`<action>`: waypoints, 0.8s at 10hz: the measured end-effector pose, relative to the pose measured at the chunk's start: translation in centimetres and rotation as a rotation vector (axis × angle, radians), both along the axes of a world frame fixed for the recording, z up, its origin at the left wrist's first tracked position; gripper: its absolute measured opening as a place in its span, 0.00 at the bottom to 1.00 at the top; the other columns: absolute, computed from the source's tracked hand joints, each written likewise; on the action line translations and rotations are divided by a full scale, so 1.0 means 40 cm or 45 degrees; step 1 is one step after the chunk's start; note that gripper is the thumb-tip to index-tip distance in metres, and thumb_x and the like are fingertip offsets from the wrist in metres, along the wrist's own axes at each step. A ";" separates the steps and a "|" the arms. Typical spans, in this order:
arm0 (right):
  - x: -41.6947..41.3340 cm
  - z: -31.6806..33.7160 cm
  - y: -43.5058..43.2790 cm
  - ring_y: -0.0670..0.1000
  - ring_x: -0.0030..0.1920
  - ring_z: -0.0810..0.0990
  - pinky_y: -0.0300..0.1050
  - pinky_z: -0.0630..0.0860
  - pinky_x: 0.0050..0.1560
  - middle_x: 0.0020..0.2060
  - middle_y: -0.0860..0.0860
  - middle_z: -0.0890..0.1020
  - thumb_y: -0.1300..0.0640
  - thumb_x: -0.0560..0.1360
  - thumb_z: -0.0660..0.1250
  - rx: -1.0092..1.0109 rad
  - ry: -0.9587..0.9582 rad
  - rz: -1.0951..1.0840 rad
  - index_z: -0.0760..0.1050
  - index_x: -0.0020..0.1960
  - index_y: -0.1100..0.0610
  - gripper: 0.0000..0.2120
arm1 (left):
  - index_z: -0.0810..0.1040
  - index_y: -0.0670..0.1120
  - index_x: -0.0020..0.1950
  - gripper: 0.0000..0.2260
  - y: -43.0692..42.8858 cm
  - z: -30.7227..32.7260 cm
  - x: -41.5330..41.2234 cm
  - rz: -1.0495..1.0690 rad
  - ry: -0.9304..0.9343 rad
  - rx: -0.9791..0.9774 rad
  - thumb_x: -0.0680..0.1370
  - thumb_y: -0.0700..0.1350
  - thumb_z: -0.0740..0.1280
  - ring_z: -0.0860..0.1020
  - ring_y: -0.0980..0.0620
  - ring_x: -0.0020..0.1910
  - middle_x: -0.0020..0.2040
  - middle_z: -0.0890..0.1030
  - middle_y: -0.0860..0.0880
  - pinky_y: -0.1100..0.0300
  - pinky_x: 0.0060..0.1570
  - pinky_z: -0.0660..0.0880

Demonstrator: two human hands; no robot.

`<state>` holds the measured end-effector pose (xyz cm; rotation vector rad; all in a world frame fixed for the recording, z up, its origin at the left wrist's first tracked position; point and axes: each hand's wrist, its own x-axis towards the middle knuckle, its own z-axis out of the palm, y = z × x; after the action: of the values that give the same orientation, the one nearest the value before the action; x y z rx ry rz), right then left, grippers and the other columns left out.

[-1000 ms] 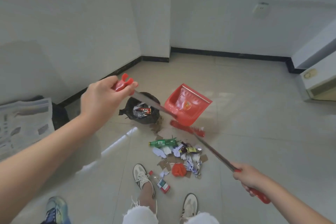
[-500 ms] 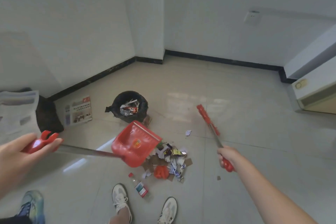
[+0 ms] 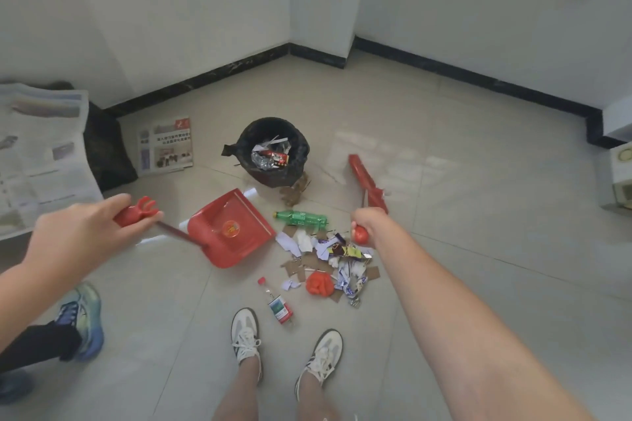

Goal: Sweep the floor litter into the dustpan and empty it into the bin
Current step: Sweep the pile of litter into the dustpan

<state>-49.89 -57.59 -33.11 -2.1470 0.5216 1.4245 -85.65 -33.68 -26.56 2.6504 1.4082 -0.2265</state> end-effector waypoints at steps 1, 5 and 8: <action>-0.036 -0.003 0.033 0.48 0.25 0.70 0.35 0.68 0.14 0.30 0.54 0.72 0.69 0.77 0.56 0.003 -0.045 0.029 0.66 0.43 0.62 0.06 | 0.66 0.52 0.32 0.24 -0.002 0.092 0.055 -0.051 0.099 -0.043 0.70 0.71 0.64 0.72 0.49 0.22 0.22 0.71 0.52 0.59 0.24 0.73; -0.314 0.044 -0.186 0.52 0.18 0.72 0.40 0.71 0.20 0.27 0.56 0.75 0.67 0.71 0.54 -0.130 -0.063 1.016 0.67 0.63 0.55 0.22 | 0.64 0.48 0.30 0.25 0.083 0.020 0.094 -0.426 -0.100 0.032 0.72 0.65 0.68 0.70 0.47 0.22 0.21 0.67 0.53 0.65 0.24 0.61; -0.255 0.215 -0.180 0.48 0.18 0.64 0.33 0.65 0.20 0.20 0.53 0.66 0.66 0.76 0.55 0.005 -0.068 0.509 0.71 0.58 0.45 0.19 | 0.66 0.48 0.31 0.24 0.157 0.056 0.036 -0.455 -0.086 0.049 0.73 0.67 0.65 0.71 0.51 0.24 0.23 0.69 0.54 0.63 0.23 0.66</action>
<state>-60.11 -64.80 -24.53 -2.3707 0.0670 1.5598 -84.21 -27.39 -24.33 2.8946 0.9201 -0.1431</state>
